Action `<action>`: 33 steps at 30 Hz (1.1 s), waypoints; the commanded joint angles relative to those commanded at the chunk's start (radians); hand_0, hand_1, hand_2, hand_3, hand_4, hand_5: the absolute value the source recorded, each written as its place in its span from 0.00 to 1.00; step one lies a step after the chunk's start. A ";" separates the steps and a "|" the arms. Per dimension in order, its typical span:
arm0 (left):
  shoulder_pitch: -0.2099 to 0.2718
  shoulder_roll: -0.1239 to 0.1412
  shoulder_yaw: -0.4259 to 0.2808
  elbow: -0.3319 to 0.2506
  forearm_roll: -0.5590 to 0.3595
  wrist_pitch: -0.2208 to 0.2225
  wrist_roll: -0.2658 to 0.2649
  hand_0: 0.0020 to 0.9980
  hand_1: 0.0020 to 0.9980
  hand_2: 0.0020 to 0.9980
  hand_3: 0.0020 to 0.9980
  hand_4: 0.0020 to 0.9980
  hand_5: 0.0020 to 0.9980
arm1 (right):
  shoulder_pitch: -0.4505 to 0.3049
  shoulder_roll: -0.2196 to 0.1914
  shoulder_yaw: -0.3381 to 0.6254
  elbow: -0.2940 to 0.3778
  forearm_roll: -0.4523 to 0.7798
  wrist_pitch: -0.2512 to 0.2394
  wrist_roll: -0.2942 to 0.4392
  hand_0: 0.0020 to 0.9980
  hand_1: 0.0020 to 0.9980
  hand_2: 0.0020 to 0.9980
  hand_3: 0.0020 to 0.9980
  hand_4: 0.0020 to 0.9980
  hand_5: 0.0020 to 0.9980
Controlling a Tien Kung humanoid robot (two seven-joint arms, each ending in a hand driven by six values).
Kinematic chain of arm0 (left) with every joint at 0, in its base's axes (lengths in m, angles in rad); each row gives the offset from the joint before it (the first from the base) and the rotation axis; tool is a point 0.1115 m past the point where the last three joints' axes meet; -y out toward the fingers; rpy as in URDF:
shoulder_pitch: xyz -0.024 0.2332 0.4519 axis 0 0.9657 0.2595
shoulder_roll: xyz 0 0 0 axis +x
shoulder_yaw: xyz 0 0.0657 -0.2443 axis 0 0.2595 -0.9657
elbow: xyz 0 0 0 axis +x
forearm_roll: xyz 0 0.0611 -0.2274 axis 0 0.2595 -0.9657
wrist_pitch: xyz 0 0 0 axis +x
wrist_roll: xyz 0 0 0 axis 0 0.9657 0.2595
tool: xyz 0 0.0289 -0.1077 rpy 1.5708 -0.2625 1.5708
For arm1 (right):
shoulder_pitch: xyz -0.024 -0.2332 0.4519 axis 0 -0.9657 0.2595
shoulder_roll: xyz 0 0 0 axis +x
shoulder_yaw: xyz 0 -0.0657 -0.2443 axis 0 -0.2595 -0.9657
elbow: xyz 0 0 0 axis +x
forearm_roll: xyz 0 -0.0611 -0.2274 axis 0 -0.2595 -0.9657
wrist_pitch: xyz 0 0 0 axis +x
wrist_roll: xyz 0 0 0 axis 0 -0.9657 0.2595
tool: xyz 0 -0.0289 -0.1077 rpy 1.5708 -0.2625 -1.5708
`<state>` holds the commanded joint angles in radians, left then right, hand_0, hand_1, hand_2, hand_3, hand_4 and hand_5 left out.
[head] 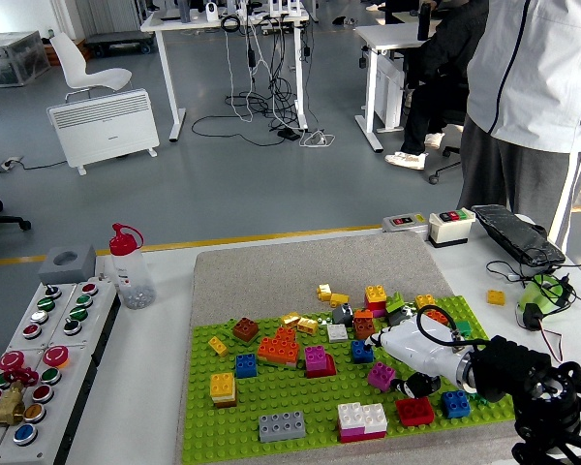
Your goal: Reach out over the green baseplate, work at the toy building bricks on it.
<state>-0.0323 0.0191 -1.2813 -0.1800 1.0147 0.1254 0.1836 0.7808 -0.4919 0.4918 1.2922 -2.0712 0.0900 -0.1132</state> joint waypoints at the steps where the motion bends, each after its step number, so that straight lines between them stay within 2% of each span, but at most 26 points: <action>1: 0.000 0.000 0.000 0.000 0.000 0.000 0.000 0.73 0.78 0.80 0.67 0.48 1.00 | 0.001 -0.001 -0.004 -0.004 -0.004 -0.006 0.005 0.16 0.37 0.73 0.75 0.68 0.11; 18: 0.005 -0.002 -0.004 0.000 0.009 0.000 0.003 0.73 0.78 0.80 0.67 0.48 1.00 | 0.022 0.002 -0.077 -0.073 -0.063 -0.100 0.074 0.16 0.37 0.73 0.74 0.67 0.09; 33: 0.005 -0.001 0.002 0.000 0.007 -0.001 0.002 0.73 0.78 0.80 0.67 0.48 1.00 | 0.033 0.006 -0.094 -0.084 -0.073 -0.116 0.090 0.16 0.37 0.72 0.73 0.63 0.05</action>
<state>-0.0268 0.0183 -1.2797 -0.1800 1.0213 0.1246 0.1857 0.8141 -0.4857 0.3981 1.2080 -2.1444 -0.0264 -0.0234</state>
